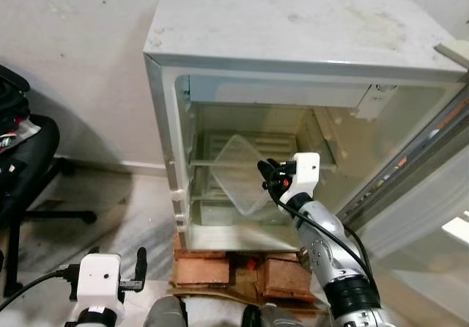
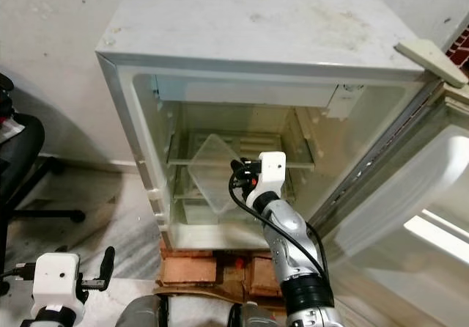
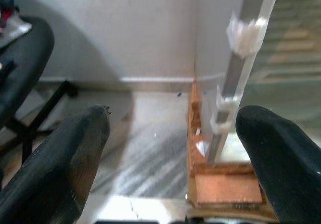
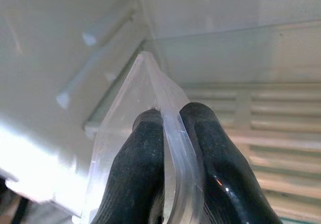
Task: Restocking fridge
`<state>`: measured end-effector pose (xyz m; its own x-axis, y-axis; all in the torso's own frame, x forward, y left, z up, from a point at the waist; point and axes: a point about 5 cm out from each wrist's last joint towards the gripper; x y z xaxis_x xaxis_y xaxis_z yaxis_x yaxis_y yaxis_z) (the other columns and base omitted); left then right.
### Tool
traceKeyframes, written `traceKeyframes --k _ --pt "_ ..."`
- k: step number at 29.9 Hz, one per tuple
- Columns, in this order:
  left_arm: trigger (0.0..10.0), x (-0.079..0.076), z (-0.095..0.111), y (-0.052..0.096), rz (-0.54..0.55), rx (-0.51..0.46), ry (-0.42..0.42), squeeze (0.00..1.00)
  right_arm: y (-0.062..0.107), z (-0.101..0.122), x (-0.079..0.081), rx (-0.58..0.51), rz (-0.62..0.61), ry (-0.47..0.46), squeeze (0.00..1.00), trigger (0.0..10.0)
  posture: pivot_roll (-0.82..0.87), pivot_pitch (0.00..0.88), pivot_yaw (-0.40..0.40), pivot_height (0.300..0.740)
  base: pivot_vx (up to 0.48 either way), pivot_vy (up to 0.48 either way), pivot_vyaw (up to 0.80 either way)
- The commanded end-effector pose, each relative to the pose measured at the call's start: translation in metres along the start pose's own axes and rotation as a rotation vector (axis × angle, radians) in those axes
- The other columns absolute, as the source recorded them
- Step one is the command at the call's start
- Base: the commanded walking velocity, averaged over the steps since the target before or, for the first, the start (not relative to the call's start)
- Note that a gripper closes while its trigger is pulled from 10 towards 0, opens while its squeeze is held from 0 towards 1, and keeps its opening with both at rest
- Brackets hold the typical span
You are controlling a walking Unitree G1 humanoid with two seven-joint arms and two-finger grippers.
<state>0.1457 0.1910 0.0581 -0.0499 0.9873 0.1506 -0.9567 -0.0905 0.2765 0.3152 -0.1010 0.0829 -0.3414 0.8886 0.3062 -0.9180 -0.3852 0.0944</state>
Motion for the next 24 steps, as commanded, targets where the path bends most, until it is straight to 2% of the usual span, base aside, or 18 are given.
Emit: traceKeyframes --k 1,2,5,13,20,24 --pt "10.0 -0.001 -0.002 0.002 -0.002 0.009 -0.006 0.00 -0.001 0.003 -0.010 -0.012 -0.060 -0.007 0.00 10.0 0.17 0.153 -0.065 0.740 0.000 0.000 0.00" --pt "10.0 0.000 0.002 -0.001 0.002 -0.002 -0.003 0.00 -0.007 0.007 -0.006 -0.031 -0.050 -0.020 0.00 10.0 0.18 0.154 -0.064 0.740 0.000 0.000 0.00" --pt "10.0 0.002 0.005 -0.004 0.006 -0.011 0.001 0.00 -0.011 0.011 -0.005 -0.040 -0.049 -0.038 0.00 10.0 0.18 0.162 -0.064 0.740 0.000 0.000 0.00" --pt "10.0 0.002 0.006 -0.005 0.015 -0.013 0.010 0.00 -0.014 0.009 -0.016 -0.033 -0.098 -0.110 0.00 10.0 0.19 0.158 -0.067 0.740 0.000 0.000 0.00" --pt "10.0 0.001 0.013 -0.005 0.016 -0.023 0.018 0.00 -0.028 0.012 -0.006 -0.036 -0.132 -0.097 0.00 10.0 0.22 0.194 -0.077 0.740 0.000 0.000 0.00" --pt "10.0 0.004 0.014 0.002 0.029 -0.012 0.026 0.00 -0.042 0.018 0.004 -0.044 -0.163 -0.141 0.00 10.0 0.24 0.222 -0.084 0.740 0.000 0.000 0.00"
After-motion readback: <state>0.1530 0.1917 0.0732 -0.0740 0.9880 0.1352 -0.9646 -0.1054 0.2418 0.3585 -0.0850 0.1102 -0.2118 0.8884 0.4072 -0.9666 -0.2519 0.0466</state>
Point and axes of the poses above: a point about 5 cm out from each wrist's last joint towards the gripper, its own y axis pointing back from the gripper into the wrist, its own z axis along the axis of the wrist's last joint, x = y × z, and after that the axes turned 1 degree about y, right-handed
